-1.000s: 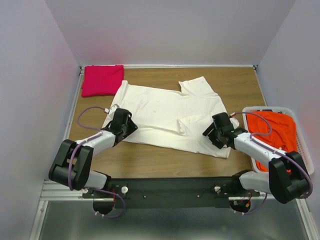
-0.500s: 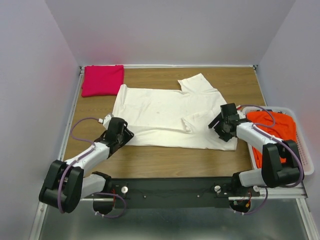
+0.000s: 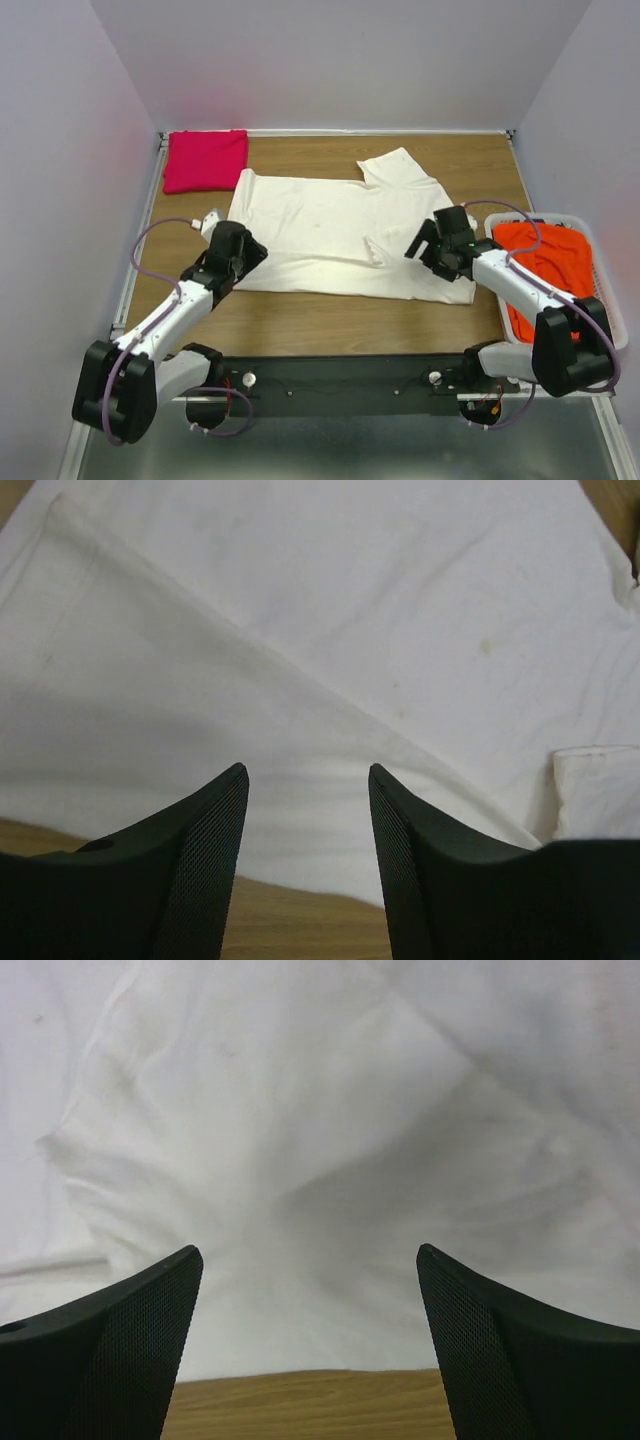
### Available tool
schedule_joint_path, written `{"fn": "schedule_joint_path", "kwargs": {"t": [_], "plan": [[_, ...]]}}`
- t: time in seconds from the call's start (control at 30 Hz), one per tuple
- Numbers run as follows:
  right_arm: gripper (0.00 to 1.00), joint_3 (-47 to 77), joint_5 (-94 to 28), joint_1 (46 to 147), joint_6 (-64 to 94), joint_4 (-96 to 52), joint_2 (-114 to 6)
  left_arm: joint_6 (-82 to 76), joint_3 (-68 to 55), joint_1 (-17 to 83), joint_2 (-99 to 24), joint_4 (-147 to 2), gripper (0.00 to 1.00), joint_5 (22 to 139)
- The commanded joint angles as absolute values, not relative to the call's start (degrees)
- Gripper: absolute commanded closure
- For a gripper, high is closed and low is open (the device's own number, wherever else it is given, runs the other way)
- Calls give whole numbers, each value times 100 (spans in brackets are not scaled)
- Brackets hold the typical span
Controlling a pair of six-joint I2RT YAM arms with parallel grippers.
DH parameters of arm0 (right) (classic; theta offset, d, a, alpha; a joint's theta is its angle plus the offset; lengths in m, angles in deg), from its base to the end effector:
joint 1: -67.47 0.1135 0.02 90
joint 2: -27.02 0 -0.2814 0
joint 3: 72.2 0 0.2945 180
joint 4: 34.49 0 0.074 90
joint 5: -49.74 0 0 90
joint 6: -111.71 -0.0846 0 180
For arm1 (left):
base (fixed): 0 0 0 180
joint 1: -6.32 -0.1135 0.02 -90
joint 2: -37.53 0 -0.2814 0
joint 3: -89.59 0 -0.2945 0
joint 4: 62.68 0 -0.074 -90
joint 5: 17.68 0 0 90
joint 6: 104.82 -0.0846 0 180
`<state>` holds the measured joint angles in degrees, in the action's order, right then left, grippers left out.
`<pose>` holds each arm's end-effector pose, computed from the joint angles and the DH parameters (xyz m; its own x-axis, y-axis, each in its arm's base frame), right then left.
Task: Fold and stack the t-shirts
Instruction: Fold the tshirt
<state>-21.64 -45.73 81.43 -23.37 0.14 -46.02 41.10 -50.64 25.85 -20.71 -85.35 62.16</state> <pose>0.2892 0.0636 0.1372 -0.7099 0.5498 -0.4401 0.4429 0.8344 0.3280 0.2591 -0.0761 0.1560 -0.5163 -0.6819 -0.5181 -0.3993 0.7269 -0.5587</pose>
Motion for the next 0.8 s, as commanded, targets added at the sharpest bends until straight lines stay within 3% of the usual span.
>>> {"fn": "schedule_joint_path", "kwargs": {"t": [0.0,0.17,0.3,0.57,0.77], "plan": [[5,-1449,-5043,9353,-2074,91,-4899,3564,-4160,2566,-3098,-8287,39,5877],[5,-527,-5466,10419,-1978,91,-6165,3308,-3542,2574,-4322,-8050,38,6423],[5,79,-5835,11060,-1916,91,-6921,3413,-3576,2574,-4605,-7839,38,6432],[5,793,-6232,11687,-1811,109,-8117,3685,-3717,2548,-5106,-7663,39,6449],[5,628,-6311,11845,-1969,144,-8399,4054,-4129,2530,-4747,-7663,41,6520]]}}
